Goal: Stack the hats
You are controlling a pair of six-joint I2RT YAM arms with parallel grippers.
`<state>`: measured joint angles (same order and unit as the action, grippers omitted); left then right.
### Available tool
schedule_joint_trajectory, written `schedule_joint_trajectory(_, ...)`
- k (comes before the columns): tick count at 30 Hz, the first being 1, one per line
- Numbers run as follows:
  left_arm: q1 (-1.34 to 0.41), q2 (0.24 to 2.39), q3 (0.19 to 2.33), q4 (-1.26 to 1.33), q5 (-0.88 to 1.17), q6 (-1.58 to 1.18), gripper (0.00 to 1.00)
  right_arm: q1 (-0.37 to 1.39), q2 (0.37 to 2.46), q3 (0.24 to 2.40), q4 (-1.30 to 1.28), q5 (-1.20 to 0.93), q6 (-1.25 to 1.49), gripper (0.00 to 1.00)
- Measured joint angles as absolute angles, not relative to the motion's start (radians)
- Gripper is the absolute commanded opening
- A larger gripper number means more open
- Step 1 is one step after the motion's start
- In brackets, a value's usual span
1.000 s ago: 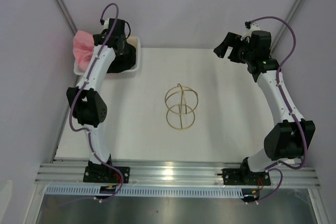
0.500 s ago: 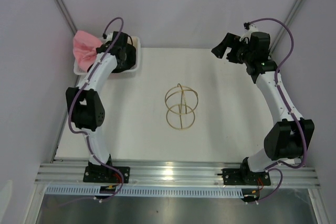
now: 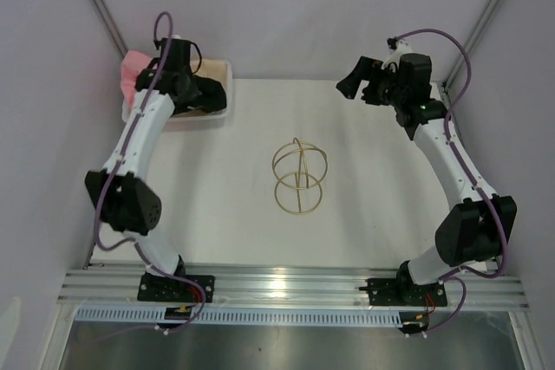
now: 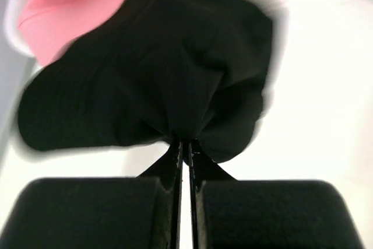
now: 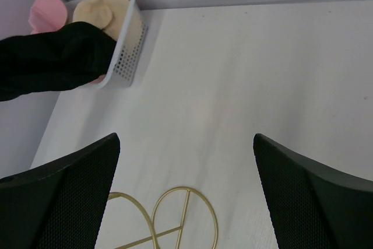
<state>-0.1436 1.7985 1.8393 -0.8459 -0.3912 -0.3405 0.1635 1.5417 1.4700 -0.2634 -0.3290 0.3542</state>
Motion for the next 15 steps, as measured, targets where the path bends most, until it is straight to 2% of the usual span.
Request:
schedule_joint_trajectory(3,-0.17,1.621,1.838,-0.846,-0.255,-0.372,0.01,0.212,1.53,1.47,-0.249,-0.334,0.344,0.99)
schedule_joint_trajectory(7,-0.292,1.375,1.845,-0.828,-0.135,-0.409,0.01,0.246,1.487,1.47,-0.231,-0.374,0.34,0.99)
schedule_joint_trajectory(10,-0.361,1.267,1.837,-0.817,-0.044,-0.44,0.01,0.244,1.42,1.436,-0.179,-0.411,0.367,1.0)
schedule_joint_trajectory(15,-0.398,1.133,1.687,-0.754,0.07,-0.532,0.01,0.242,1.276,1.333,-0.107,-0.443,0.426,1.0)
